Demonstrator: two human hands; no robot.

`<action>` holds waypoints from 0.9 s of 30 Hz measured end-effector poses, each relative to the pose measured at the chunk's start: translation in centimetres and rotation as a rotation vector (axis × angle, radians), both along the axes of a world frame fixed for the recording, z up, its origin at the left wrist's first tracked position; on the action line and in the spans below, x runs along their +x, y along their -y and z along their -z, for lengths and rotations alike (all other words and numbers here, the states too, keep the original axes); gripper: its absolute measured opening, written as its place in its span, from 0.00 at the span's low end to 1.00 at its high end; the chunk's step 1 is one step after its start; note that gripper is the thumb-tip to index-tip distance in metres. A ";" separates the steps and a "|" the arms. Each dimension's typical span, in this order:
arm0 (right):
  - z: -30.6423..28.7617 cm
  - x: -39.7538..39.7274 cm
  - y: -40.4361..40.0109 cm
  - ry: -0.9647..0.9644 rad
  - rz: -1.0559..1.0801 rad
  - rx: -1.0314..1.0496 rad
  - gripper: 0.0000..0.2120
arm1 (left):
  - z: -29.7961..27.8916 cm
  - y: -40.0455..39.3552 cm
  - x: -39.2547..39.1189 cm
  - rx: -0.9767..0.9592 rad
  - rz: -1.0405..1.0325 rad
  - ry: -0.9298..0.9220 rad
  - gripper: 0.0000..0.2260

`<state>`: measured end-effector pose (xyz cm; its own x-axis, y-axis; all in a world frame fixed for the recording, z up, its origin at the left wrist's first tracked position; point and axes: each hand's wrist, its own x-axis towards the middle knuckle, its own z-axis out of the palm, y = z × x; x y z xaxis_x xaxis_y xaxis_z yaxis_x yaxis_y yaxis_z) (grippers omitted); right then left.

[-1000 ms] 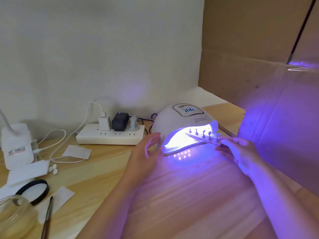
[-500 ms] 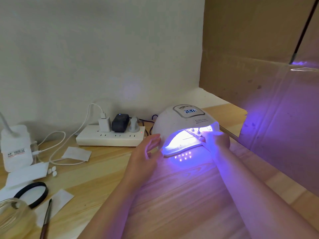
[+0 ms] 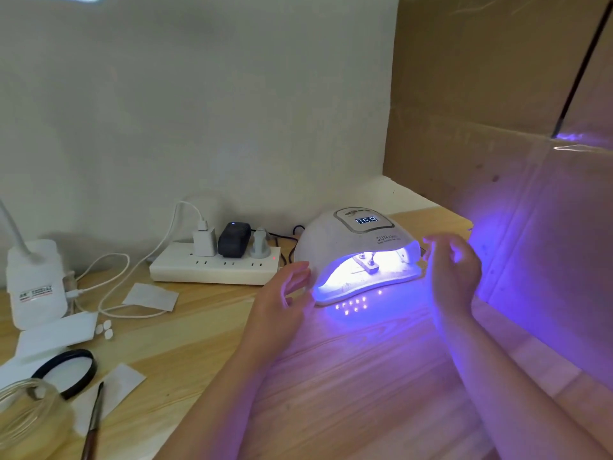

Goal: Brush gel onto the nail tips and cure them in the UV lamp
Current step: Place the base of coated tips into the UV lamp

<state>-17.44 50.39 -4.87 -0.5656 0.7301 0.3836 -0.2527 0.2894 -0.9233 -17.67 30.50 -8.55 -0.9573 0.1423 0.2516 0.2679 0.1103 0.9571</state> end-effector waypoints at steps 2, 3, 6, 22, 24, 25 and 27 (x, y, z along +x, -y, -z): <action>-2.2 -0.5 0.5 0.032 -0.119 0.289 0.14 | 0.0 0.0 0.0 0.001 0.003 0.001 0.19; -3.1 -1.2 0.8 0.091 -0.156 0.485 0.15 | 0.0 0.0 0.1 0.002 0.006 0.001 0.19; -4.8 -3.6 1.3 0.355 -0.211 0.891 0.18 | 0.1 0.0 0.1 0.002 0.019 -0.004 0.19; -3.1 -4.1 3.4 0.386 -0.093 0.767 0.16 | 0.6 0.0 -0.6 0.044 -0.003 -0.032 0.17; -2.8 -2.7 4.9 0.137 0.007 0.589 0.15 | 0.5 -0.1 -0.6 0.061 -0.018 -0.041 0.15; -2.9 -1.9 6.0 0.023 0.048 0.482 0.14 | 0.3 -0.1 -0.5 0.059 -0.023 -0.039 0.15; -3.5 -0.3 8.3 -0.131 0.076 0.227 0.13 | 0.2 0.0 -0.3 0.069 -0.047 -0.043 0.14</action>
<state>-17.73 42.09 -1.38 -0.4472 0.6556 0.6085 -0.3358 0.5075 -0.7935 -17.99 30.48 -8.73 -0.9505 0.0781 0.3006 0.3054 0.0583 0.9504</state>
